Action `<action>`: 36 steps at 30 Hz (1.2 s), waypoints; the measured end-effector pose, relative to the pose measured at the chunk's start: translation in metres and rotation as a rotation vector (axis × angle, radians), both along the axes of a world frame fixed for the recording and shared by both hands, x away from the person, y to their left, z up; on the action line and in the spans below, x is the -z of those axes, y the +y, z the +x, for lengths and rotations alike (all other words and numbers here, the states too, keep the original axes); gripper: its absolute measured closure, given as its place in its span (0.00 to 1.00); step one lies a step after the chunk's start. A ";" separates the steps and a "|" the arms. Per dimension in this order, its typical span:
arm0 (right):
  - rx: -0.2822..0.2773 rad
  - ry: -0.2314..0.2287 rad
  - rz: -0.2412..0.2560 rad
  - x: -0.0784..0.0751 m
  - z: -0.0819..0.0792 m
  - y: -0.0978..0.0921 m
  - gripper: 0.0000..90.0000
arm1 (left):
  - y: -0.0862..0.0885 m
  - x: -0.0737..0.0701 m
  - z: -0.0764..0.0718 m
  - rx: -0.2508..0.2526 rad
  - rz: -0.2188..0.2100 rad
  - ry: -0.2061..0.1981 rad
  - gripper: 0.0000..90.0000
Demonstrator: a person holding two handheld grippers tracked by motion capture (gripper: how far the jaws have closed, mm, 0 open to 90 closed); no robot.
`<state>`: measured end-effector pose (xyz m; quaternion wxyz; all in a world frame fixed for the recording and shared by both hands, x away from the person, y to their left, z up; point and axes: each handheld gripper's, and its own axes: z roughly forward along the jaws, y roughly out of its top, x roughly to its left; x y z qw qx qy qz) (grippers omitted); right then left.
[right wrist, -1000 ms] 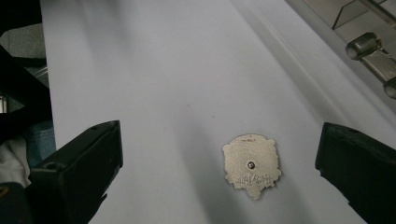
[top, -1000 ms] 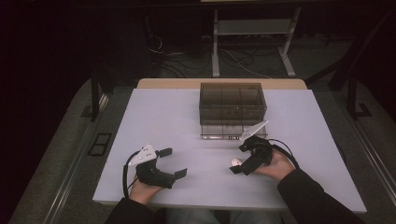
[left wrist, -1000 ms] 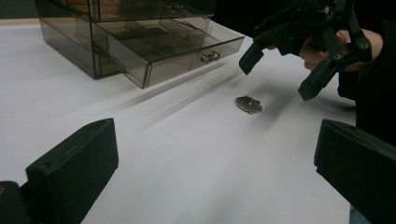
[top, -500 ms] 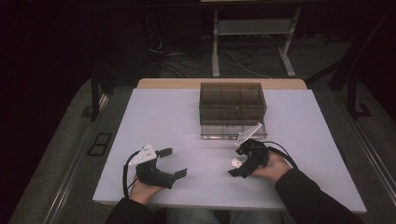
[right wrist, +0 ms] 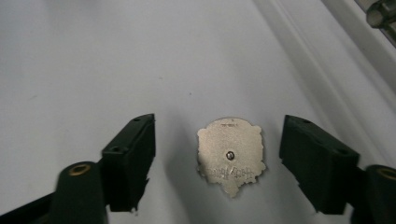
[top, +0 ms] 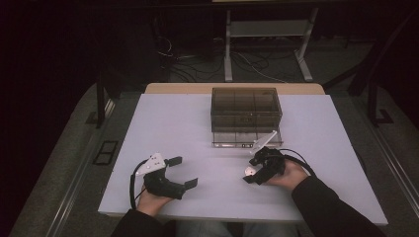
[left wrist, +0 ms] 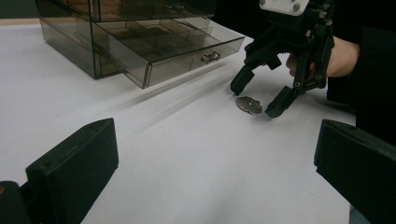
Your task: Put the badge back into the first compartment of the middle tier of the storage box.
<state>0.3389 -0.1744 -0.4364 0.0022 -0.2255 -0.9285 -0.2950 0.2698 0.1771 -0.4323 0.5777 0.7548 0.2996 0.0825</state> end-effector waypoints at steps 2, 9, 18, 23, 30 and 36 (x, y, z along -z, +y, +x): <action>0.003 -0.006 -0.005 0.000 0.000 0.000 0.35 | 0.000 0.000 0.000 0.000 -0.002 0.000 0.00; 0.011 -0.029 -0.012 -0.001 0.000 -0.001 0.50 | 0.001 0.000 0.000 0.004 -0.014 0.004 0.00; -0.007 -0.064 -0.030 -0.001 -0.002 -0.001 0.59 | 0.002 0.000 0.001 -0.002 -0.029 0.010 0.00; -0.022 -0.110 -0.063 -0.001 -0.005 0.001 0.61 | 0.001 0.000 0.001 -0.001 -0.025 0.011 0.00; -0.026 -0.123 -0.077 -0.001 -0.007 0.003 0.63 | 0.001 0.000 0.000 0.001 -0.023 0.011 0.00; -0.009 -0.122 -0.080 -0.001 -0.008 0.004 0.63 | 0.001 0.000 0.000 0.000 -0.023 0.011 0.00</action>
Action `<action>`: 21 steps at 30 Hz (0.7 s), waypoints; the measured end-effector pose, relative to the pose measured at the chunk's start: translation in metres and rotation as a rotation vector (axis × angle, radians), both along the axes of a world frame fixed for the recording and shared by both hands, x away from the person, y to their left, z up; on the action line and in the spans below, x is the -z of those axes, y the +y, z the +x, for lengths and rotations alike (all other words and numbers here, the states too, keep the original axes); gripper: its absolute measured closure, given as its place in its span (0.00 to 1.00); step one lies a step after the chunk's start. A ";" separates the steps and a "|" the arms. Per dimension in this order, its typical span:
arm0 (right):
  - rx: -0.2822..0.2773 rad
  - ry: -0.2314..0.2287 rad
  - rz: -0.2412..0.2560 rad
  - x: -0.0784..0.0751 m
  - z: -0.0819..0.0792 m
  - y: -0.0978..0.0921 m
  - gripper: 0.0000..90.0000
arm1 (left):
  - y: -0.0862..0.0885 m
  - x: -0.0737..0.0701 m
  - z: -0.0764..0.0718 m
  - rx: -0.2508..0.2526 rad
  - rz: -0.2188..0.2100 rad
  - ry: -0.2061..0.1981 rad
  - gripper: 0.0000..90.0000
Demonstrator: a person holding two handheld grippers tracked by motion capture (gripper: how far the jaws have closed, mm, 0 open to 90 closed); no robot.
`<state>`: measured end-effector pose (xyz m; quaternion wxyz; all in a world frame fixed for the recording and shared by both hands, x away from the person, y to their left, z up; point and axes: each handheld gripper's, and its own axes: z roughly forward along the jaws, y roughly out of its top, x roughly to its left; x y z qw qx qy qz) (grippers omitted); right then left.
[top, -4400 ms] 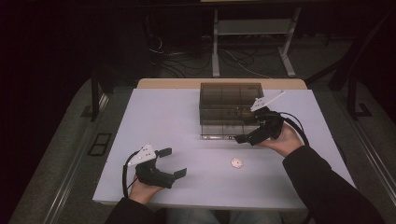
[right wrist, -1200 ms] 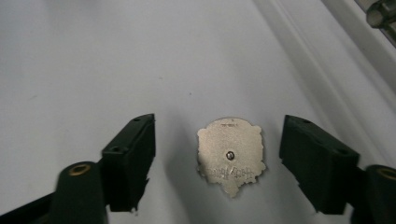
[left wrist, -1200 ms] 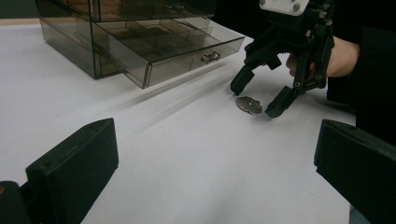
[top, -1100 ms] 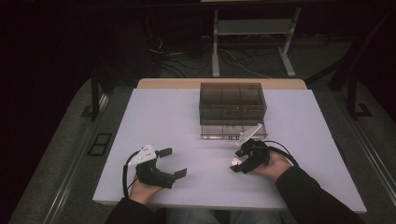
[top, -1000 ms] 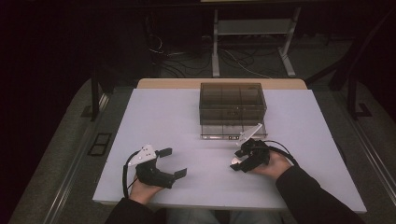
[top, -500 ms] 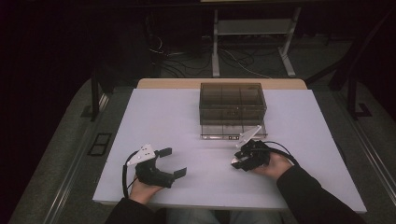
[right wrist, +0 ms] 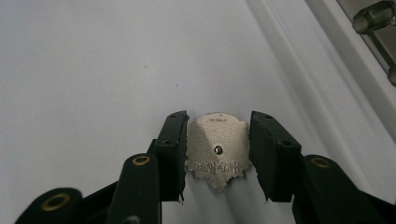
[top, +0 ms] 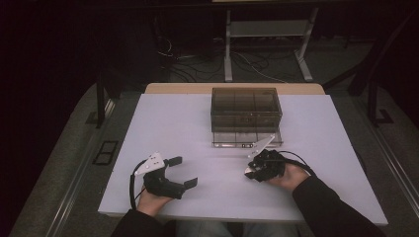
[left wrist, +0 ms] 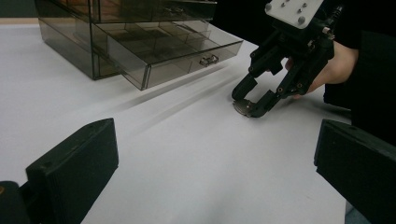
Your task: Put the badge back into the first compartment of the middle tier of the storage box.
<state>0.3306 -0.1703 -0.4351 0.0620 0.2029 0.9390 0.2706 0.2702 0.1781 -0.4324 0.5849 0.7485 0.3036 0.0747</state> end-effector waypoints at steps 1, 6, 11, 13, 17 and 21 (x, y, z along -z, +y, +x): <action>0.001 0.007 0.005 0.000 -0.001 0.001 0.63 | 0.000 0.000 0.000 -0.001 -0.001 0.000 0.00; 0.001 0.006 0.000 0.000 0.001 0.000 0.64 | 0.000 0.000 0.000 -0.003 -0.002 -0.001 0.00; 0.010 0.015 0.000 -0.001 0.001 -0.001 0.64 | 0.001 0.000 0.000 -0.003 -0.002 -0.001 0.00; 0.017 0.023 0.009 -0.002 0.002 -0.002 0.64 | 0.001 0.000 0.000 -0.003 -0.002 -0.002 0.00; 0.022 0.041 0.044 -0.006 0.003 -0.004 0.64 | 0.001 0.000 0.001 -0.003 -0.002 -0.001 0.00; 0.023 0.083 0.097 -0.011 0.003 -0.007 0.64 | 0.001 0.000 0.001 -0.003 -0.001 -0.002 0.00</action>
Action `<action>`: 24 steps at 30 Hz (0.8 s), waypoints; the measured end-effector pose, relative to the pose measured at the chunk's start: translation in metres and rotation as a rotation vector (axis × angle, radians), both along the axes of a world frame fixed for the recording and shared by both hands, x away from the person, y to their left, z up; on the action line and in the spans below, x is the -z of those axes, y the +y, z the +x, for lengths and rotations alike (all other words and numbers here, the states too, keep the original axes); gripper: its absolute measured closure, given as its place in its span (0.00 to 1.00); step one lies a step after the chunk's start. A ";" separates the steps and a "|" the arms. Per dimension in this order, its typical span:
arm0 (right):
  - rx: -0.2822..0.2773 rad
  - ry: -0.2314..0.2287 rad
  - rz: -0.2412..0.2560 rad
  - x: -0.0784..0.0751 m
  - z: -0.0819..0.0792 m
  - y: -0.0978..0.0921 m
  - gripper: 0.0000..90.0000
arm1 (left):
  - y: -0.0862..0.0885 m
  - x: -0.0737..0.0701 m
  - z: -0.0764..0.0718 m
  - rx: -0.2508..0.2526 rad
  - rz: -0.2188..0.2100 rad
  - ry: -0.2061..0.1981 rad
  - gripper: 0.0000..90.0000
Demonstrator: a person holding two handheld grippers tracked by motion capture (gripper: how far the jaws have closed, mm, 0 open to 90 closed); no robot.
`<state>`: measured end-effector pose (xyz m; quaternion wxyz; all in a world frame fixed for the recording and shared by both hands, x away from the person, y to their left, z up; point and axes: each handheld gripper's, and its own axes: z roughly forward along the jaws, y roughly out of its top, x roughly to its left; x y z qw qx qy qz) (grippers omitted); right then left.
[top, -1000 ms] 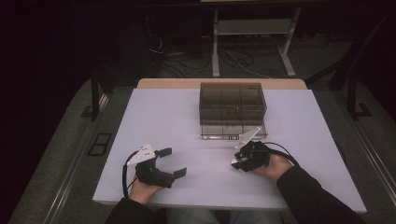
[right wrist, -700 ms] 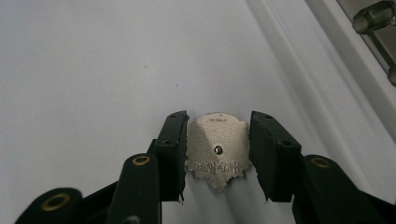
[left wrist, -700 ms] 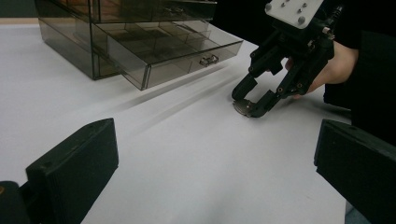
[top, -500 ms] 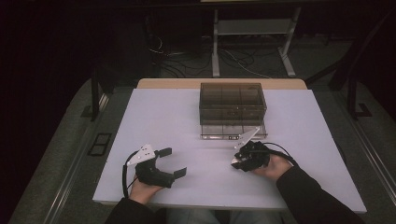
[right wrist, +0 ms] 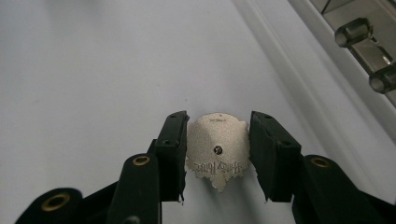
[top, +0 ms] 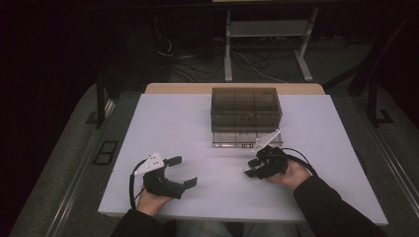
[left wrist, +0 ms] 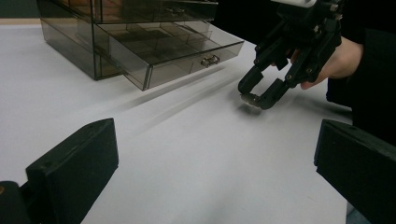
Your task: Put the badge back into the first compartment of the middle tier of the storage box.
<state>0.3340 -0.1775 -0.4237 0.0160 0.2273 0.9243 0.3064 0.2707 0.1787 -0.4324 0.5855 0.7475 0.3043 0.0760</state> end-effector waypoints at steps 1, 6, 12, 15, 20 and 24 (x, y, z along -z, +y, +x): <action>0.000 0.011 0.012 -0.001 0.000 -0.001 0.64 | 0.000 0.000 0.000 -0.001 0.000 0.000 0.00; 0.006 0.056 0.072 -0.007 0.002 -0.005 0.63 | 0.000 0.000 0.000 -0.001 0.000 0.000 0.00; 0.021 0.091 0.129 -0.013 0.004 -0.010 0.63 | 0.000 0.000 0.000 -0.001 0.000 0.000 0.00; 0.018 0.097 0.132 -0.018 0.006 -0.011 0.63 | 0.000 0.000 0.000 -0.001 0.001 0.000 0.00; 0.010 0.103 0.151 -0.026 0.009 -0.011 0.63 | 0.000 0.000 0.000 -0.002 0.001 0.000 0.00; 0.009 0.097 0.153 -0.033 0.010 -0.010 0.63 | 0.000 0.000 0.000 -0.002 0.001 -0.001 0.00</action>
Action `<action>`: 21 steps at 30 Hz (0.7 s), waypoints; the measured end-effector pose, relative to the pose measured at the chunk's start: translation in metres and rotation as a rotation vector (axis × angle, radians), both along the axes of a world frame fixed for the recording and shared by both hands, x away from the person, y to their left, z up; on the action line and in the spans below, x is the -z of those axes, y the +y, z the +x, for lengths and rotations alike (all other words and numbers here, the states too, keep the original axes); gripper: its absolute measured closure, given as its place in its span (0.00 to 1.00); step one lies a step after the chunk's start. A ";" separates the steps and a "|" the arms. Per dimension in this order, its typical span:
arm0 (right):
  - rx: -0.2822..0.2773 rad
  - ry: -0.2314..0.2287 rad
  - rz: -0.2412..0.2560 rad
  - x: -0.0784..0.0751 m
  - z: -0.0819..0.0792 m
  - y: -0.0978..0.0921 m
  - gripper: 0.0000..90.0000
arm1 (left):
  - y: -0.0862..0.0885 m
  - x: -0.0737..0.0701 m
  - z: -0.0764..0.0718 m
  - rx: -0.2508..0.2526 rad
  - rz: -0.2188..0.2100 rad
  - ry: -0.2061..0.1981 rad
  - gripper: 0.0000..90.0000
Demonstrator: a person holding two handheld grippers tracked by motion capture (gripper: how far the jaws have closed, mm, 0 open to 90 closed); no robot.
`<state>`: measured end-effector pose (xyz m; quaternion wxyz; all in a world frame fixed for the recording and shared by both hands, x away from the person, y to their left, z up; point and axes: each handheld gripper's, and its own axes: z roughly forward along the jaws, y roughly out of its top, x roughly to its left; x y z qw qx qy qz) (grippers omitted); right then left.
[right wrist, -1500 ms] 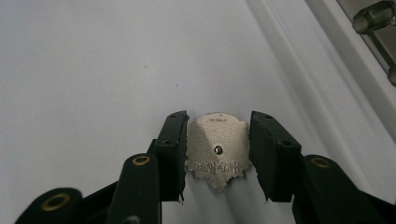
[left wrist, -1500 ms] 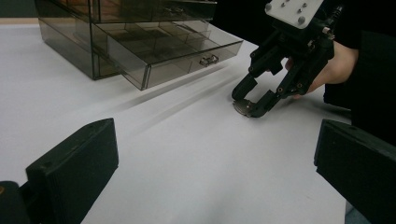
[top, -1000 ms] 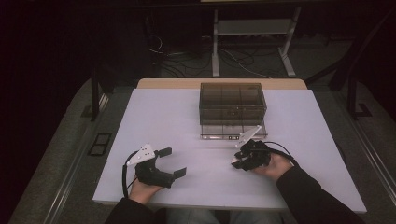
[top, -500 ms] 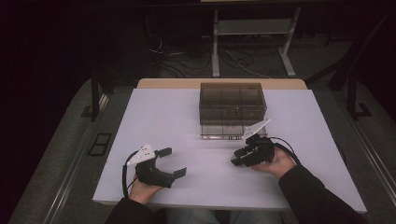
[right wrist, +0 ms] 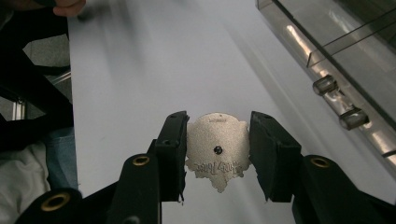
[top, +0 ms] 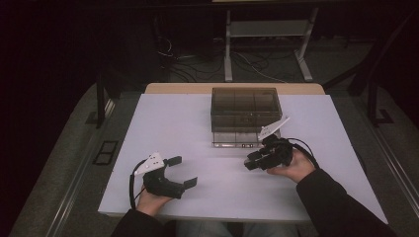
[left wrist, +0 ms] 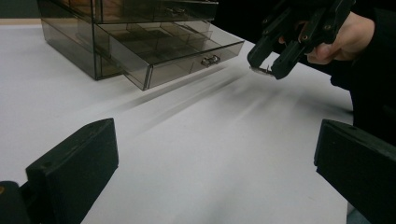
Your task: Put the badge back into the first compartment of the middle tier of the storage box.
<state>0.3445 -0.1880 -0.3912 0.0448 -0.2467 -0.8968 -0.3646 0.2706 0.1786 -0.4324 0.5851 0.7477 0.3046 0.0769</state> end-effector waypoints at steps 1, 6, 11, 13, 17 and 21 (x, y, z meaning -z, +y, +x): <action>-0.001 -0.001 0.004 -0.002 0.001 0.000 0.63 | 0.000 0.000 0.000 0.000 0.000 -0.001 0.00; -0.001 -0.008 0.005 -0.008 0.003 0.002 0.63 | 0.000 0.000 0.000 0.000 0.000 0.000 0.00; -0.005 -0.018 0.004 -0.016 0.005 0.004 0.63 | 0.000 0.000 0.000 0.000 0.000 0.000 0.00; -0.008 -0.025 0.003 -0.017 0.005 0.004 0.63 | 0.000 0.000 0.000 0.001 0.000 0.000 0.00; -0.011 -0.028 0.001 -0.019 0.006 0.005 0.63 | 0.000 0.000 0.000 0.001 0.000 0.000 0.00; -0.010 -0.031 0.008 -0.022 0.008 0.005 0.63 | 0.000 0.000 0.000 0.001 0.003 0.000 0.00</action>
